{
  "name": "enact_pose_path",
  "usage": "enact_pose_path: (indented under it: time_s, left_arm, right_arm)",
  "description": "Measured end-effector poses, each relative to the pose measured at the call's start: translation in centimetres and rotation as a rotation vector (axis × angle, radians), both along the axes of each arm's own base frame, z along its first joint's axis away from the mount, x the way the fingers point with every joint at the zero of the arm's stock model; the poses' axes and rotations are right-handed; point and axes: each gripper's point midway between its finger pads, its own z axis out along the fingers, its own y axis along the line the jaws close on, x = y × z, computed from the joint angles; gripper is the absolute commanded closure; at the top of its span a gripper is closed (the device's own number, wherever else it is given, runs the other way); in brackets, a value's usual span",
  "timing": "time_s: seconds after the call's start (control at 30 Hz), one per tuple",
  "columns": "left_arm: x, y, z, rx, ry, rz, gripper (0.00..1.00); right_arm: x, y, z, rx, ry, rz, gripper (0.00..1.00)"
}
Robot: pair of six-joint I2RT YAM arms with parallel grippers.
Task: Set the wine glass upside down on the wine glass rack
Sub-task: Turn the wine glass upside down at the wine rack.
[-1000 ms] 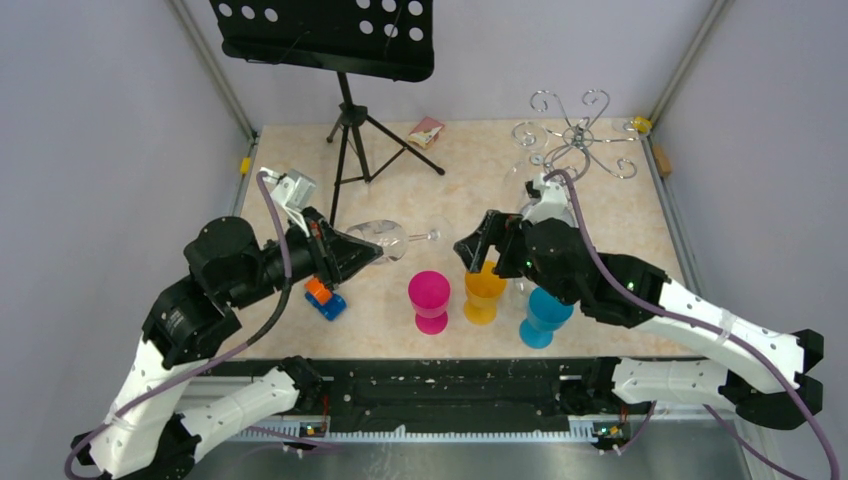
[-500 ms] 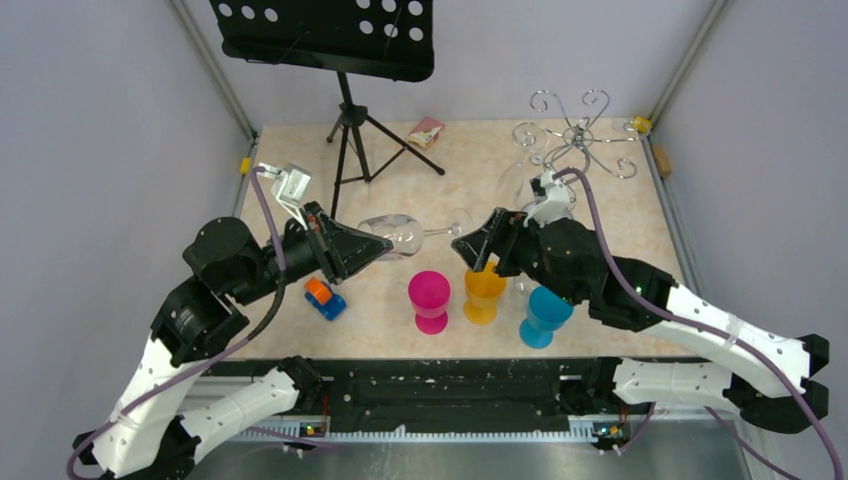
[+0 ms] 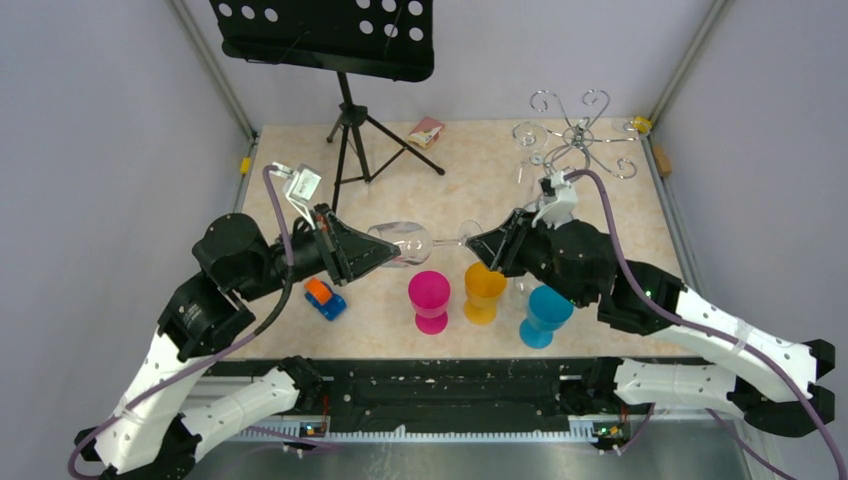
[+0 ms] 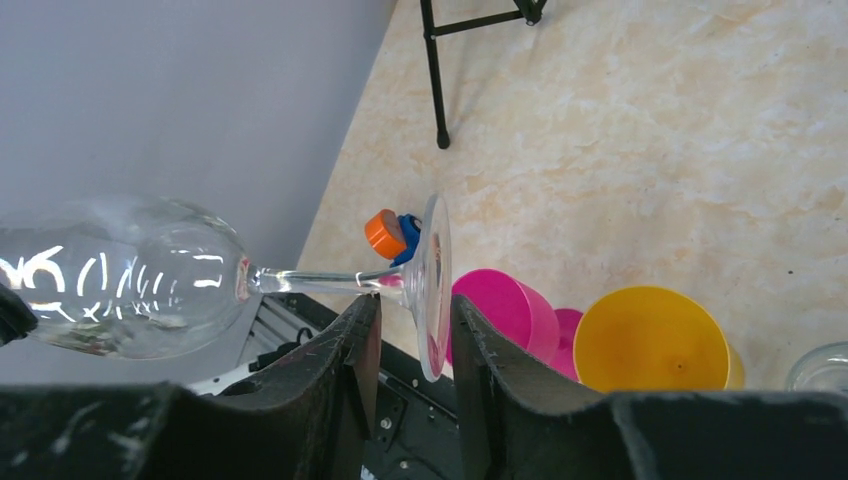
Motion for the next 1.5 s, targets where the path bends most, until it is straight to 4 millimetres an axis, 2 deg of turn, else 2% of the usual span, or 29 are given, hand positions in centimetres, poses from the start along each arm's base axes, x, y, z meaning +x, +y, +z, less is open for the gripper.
enact_pose_path:
  time_s: [0.37, 0.47, 0.6, 0.8, 0.97, 1.13, 1.27, 1.37, 1.5]
  left_arm:
    - [-0.1, -0.6, -0.4, -0.024, 0.025, -0.024, 1.00]
    - [-0.1, -0.6, -0.4, -0.027, 0.024, -0.025, 1.00]
    - [0.0, -0.5, -0.5, -0.028, 0.026, -0.016, 1.00]
    - [-0.1, -0.1, -0.2, -0.040, 0.014, -0.001, 1.00]
    - [-0.1, -0.1, -0.2, -0.041, 0.020, 0.001, 0.77]
    - [-0.2, -0.1, -0.3, -0.033, 0.005, -0.008, 0.38]
    - [-0.3, -0.1, -0.5, -0.023, 0.002, -0.013, 0.18]
    - [-0.2, 0.0, -1.1, 0.002, 0.007, -0.008, 0.12]
    - [-0.2, 0.5, -1.7, 0.043, 0.004, 0.008, 0.11]
  right_arm:
    - [0.0, 0.0, 0.2, 0.006, -0.002, 0.001, 0.70]
    - [0.0, -0.1, -0.4, -0.017, 0.007, -0.001, 0.85]
    - [0.0, -0.2, -0.8, -0.029, 0.015, -0.003, 0.99]
    - [-0.3, 0.0, -0.3, -0.008, 0.012, 0.014, 1.00]
    - [-0.3, 0.0, -0.3, -0.008, 0.011, 0.012, 1.00]
    - [-0.3, -0.3, -0.1, -0.007, 0.007, 0.007, 1.00]
    - [0.0, -0.7, -1.1, -0.031, 0.010, -0.018, 1.00]
    - [0.2, -0.9, -1.9, -0.050, 0.015, -0.029, 1.00]
    - [0.2, -1.0, -2.6, -0.078, 0.011, -0.029, 1.00]
